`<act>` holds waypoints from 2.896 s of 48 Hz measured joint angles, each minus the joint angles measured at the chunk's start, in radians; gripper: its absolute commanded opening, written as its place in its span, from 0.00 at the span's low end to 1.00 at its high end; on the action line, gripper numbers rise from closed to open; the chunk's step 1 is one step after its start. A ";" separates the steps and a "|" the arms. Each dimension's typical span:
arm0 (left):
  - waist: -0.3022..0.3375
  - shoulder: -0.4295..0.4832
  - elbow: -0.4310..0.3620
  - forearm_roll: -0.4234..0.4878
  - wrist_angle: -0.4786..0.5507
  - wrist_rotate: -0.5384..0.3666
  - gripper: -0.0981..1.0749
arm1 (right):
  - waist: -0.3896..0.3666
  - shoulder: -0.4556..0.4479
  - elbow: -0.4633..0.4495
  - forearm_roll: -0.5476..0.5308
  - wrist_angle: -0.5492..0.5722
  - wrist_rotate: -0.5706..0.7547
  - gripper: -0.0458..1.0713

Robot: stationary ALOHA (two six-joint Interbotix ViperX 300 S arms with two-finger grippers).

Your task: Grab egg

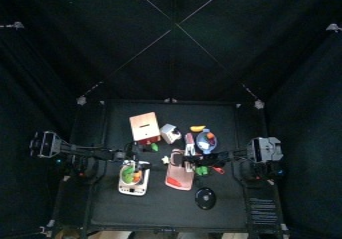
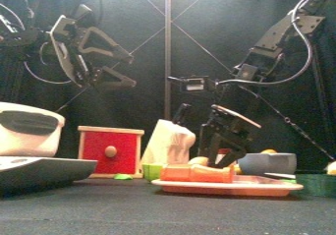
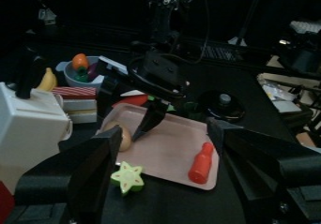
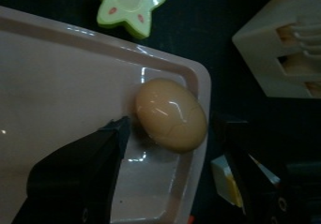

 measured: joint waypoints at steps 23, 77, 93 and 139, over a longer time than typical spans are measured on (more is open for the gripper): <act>0.000 0.002 -0.002 -0.002 0.000 -0.002 0.96 | 0.002 -0.009 0.025 0.011 -0.014 0.003 0.92; 0.011 0.000 0.002 -0.002 0.000 -0.002 0.96 | 0.026 -0.026 0.040 0.058 0.000 0.002 0.83; 0.012 0.000 0.002 -0.002 0.000 -0.002 0.96 | 0.025 -0.026 0.040 0.089 0.025 0.000 0.68; 0.014 -0.003 0.006 -0.002 -0.002 -0.002 0.96 | 0.124 -0.112 -0.006 0.272 0.107 0.003 0.94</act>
